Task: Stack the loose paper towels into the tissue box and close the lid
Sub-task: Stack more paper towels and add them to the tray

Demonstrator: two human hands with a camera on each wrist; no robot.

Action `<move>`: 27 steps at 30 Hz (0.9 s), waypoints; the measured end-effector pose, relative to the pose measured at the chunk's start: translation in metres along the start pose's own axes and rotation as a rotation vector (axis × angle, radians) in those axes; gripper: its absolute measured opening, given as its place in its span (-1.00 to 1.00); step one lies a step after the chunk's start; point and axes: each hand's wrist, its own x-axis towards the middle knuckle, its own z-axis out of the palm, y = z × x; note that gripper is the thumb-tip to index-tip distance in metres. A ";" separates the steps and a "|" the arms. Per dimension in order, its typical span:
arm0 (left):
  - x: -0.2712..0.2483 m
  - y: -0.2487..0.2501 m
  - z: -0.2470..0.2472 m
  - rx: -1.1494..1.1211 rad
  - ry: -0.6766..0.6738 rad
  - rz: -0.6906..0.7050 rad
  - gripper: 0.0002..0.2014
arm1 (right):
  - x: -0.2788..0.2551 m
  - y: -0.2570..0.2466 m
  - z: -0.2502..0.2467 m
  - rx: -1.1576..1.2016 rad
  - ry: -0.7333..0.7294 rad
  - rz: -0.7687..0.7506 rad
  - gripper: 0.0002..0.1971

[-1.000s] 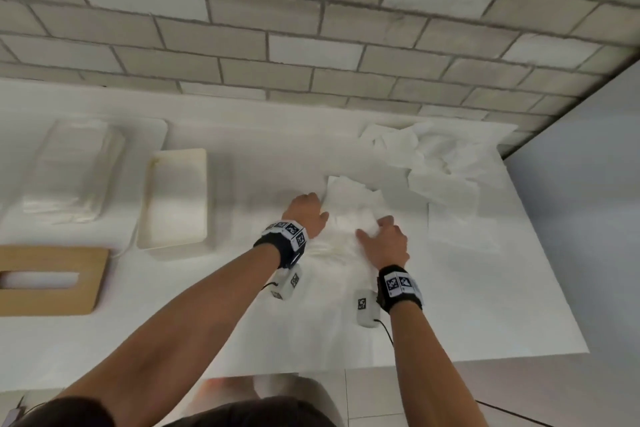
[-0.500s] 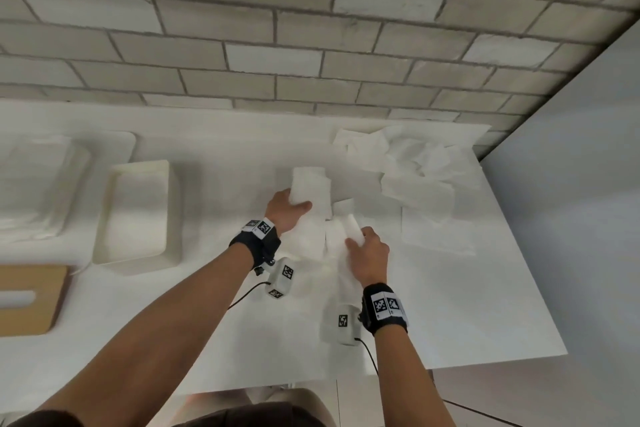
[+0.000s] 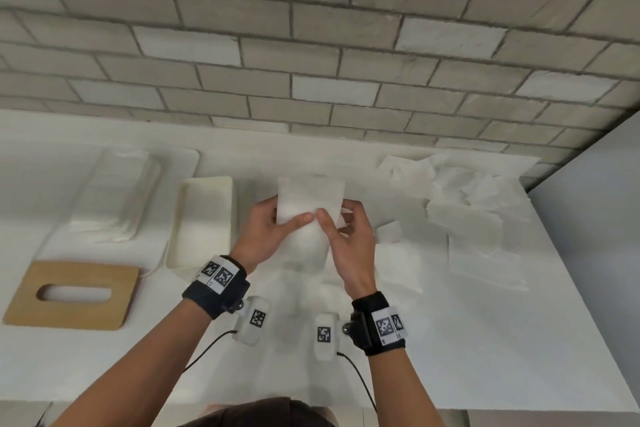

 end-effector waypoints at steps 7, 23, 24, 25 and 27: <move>-0.022 0.009 -0.096 -0.012 0.151 0.053 -0.70 | -0.021 -0.026 0.078 -0.041 -0.077 -0.139 -0.73; -0.037 0.025 -0.194 -0.148 0.115 0.046 -0.71 | -0.044 -0.055 0.182 0.113 0.130 -0.149 -0.73; -0.036 0.023 -0.197 -0.153 0.129 0.041 -0.74 | -0.041 -0.055 0.186 0.163 0.158 -0.120 -0.82; -0.035 0.021 -0.201 -0.149 0.158 0.039 -0.77 | -0.039 -0.052 0.188 0.218 0.178 -0.088 -0.89; -0.034 0.016 -0.208 -0.155 0.237 0.036 -0.80 | -0.036 -0.048 0.187 0.326 0.173 -0.025 -0.91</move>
